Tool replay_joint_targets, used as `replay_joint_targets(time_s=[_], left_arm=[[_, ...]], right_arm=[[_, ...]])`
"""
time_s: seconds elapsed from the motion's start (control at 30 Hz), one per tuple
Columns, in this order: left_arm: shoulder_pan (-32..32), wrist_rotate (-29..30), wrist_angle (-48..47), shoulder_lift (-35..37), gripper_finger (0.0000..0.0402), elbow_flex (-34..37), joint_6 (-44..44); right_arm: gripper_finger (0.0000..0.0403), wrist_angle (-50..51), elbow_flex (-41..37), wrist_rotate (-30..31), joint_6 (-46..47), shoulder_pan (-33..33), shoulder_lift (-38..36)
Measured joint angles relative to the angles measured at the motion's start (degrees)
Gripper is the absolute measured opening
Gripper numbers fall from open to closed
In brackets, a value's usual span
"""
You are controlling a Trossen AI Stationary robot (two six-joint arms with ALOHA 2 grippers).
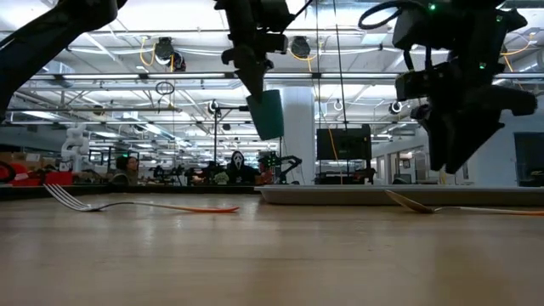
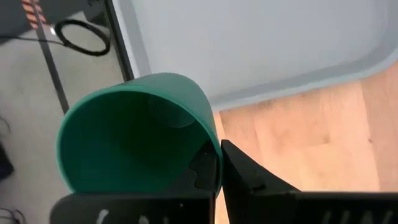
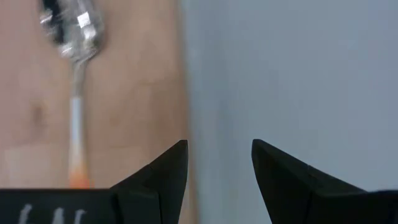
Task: Pick and place plate/cup/fork/spoon on tray
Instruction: Put the green cup on the gray serving tray
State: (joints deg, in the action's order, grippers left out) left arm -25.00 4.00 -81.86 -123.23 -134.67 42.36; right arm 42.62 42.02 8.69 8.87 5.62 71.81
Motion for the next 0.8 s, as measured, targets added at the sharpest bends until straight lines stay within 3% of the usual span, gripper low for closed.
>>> replay_joint_targets(time_s=[0.17,0.37,0.8], left_arm=[[0.0,0.0,-0.6,0.0,0.0005,0.0,-1.0],[0.2,-0.2,-0.5,0.0,0.0005,0.0,-2.2],[1.9,-1.6,-0.8,0.0,0.0008,0.0,-3.5]], right_arm=[[0.0171,2.5,0.0,0.4,1.8,4.0,2.5],[0.0171,3.4,0.0,5.7,2.5,5.3,3.9],[0.0169,-4.9,-6.5,7.1,2.9,5.3,3.9]])
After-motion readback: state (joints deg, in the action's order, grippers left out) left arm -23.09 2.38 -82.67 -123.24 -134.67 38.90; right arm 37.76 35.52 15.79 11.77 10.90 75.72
